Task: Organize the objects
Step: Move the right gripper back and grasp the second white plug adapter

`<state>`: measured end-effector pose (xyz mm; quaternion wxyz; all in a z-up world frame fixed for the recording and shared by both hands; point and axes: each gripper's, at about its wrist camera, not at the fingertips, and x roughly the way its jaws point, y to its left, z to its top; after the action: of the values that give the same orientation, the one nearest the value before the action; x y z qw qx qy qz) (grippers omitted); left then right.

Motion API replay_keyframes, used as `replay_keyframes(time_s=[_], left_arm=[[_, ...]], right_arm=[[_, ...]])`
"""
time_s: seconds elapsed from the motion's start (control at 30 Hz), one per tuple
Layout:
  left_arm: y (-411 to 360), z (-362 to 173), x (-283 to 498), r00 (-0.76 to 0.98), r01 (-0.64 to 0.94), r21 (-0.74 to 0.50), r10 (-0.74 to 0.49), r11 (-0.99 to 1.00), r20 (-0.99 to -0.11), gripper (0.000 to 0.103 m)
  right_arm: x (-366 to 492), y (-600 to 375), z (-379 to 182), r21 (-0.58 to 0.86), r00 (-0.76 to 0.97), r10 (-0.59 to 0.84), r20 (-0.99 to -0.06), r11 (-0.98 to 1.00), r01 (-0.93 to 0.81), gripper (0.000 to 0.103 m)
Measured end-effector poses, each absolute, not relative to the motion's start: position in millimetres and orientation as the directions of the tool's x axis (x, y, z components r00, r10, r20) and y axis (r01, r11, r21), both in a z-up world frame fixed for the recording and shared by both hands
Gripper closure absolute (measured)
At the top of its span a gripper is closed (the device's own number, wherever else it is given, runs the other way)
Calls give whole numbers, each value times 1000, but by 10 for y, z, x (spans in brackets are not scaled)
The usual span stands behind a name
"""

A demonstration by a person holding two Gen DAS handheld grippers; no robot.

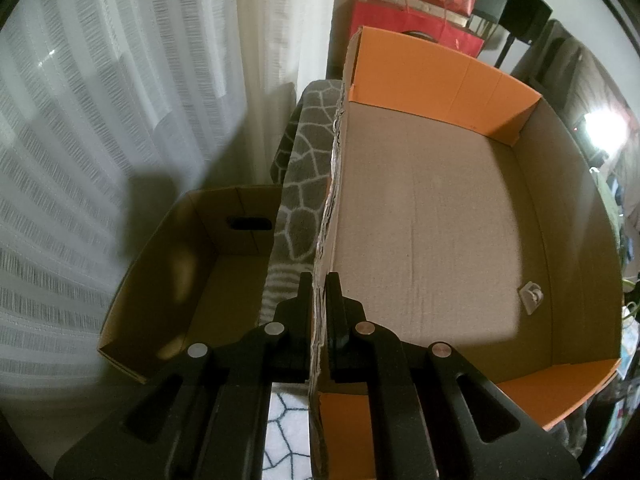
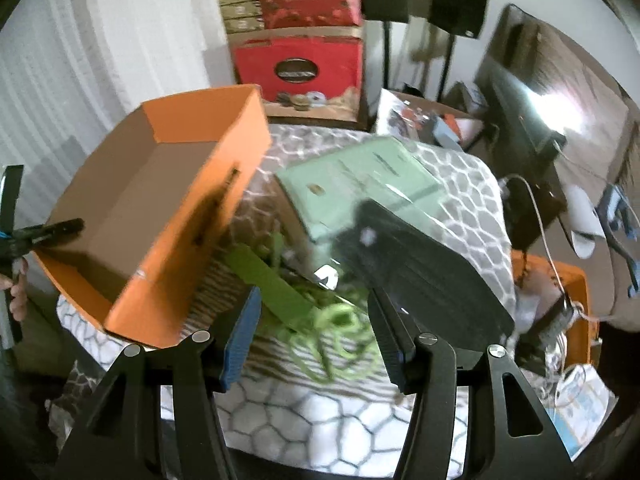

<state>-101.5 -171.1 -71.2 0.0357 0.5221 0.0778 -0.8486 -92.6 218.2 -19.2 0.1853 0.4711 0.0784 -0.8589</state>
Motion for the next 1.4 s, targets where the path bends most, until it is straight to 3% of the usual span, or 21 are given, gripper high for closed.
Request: replay_keyframes(time_s=[0.47,0.77,1.23,1.4], left_arm=[[-1712,-710,-1018,-452,143,-94,19,-985,-892,97],[-1724,-718,-1019,-452,143,-92,18,-985,-892,97],[-1725,-724,-1020,-452,143,-94,19,-985,-892,97],[-1735,-730,-1024,-452,144,-92,17,-985,-892,97]], right_arm=[[-780,2870,-431,73,-481,-187,-857,-966,246,40],[-692,3150,-490,201,-476,-268,-837,-961,188,21],[-719,3356,-697,179,-467,-210,-859,-978,110,20],[-756,3268,-808,122,-454,-161,-877,-986,113,32]])
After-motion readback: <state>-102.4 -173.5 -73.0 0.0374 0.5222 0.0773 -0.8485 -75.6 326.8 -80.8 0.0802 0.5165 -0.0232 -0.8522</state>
